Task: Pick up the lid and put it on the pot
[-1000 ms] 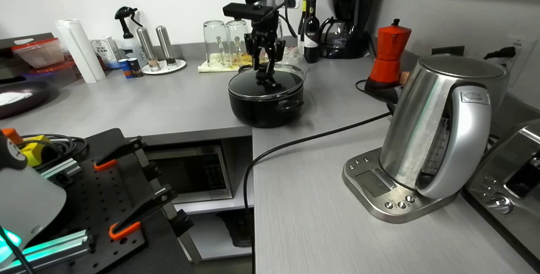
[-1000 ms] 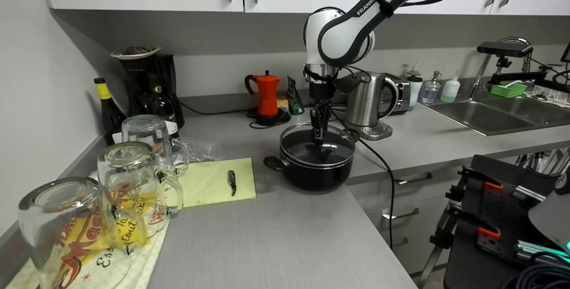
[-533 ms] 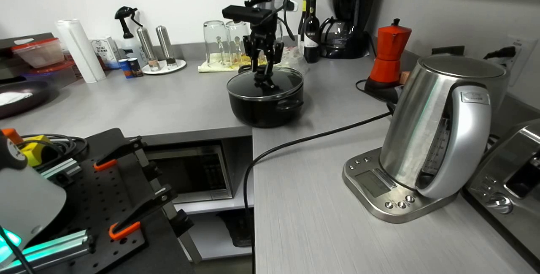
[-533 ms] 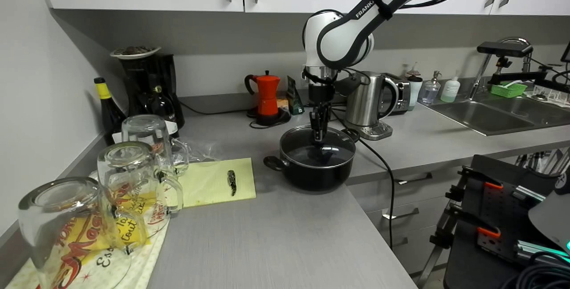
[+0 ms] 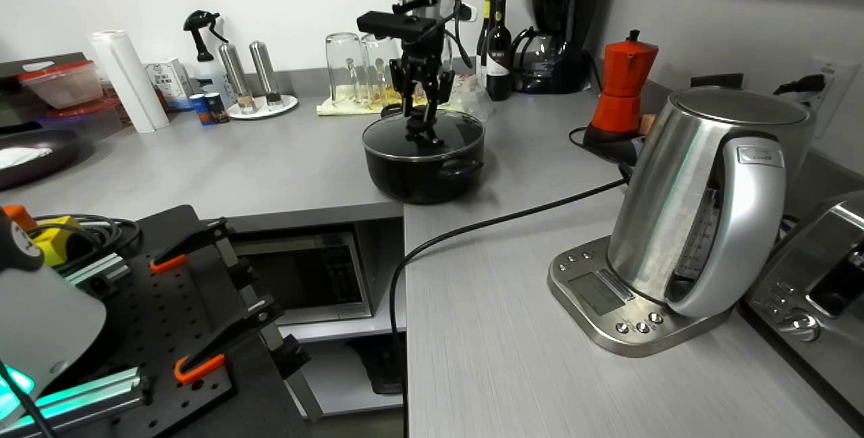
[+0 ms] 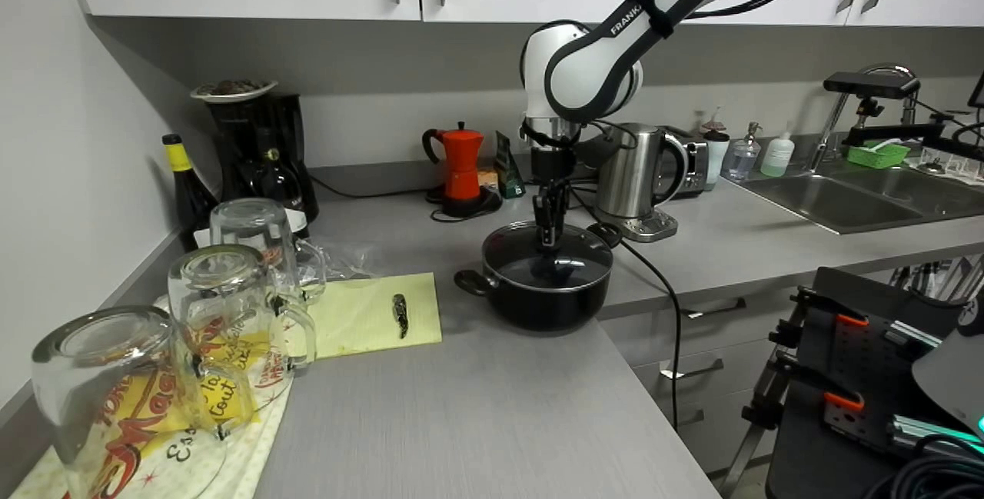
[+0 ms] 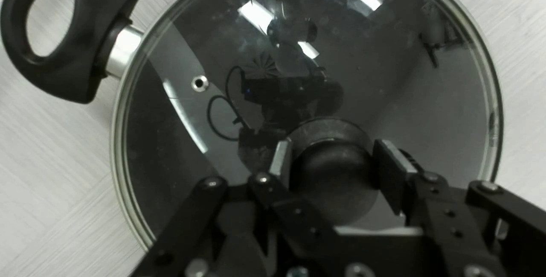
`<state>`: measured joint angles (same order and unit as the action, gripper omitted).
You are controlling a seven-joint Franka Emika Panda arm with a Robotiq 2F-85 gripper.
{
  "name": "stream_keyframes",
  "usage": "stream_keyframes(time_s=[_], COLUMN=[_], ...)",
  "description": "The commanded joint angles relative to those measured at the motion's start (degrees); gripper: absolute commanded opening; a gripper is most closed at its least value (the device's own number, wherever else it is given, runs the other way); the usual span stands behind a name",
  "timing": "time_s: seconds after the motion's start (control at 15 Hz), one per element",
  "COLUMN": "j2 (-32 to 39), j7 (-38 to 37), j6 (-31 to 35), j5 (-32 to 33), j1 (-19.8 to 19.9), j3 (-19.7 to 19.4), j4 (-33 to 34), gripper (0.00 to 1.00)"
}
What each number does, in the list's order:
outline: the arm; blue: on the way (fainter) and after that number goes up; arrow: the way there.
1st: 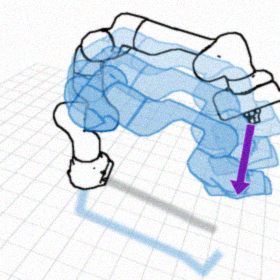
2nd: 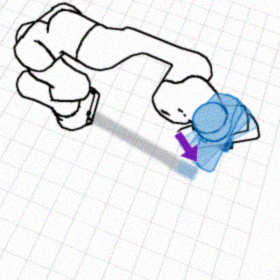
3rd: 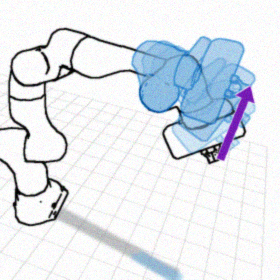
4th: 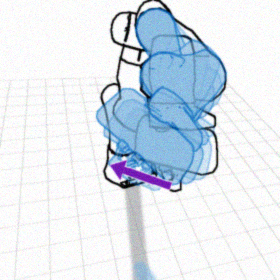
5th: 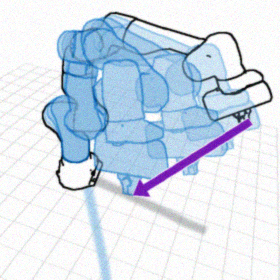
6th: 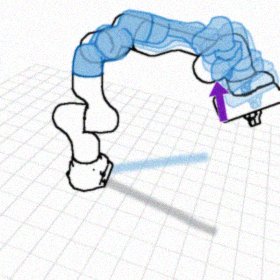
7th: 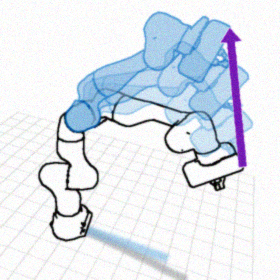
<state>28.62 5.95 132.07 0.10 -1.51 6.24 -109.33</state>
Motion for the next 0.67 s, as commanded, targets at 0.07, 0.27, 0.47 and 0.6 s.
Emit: stream_keyframes(time_s=[0.07,0.27,0.47,0.6], j2=[0.08,-0.28,-1.04,-1.31], j7=[1.47,1.54,1.48,1.36], j6=[-0.88,-0.55,-0.14,-0.08], j5=[-2.22,-2.48,-2.48,-2.44], j1=[0.19,0.19,0.14,0.11], j3=[0.4,0.5,0.53,0.48], j4=[1.26,1.26,0.89,0.86], gripper=[0.82,0.99,1.0,1.0])
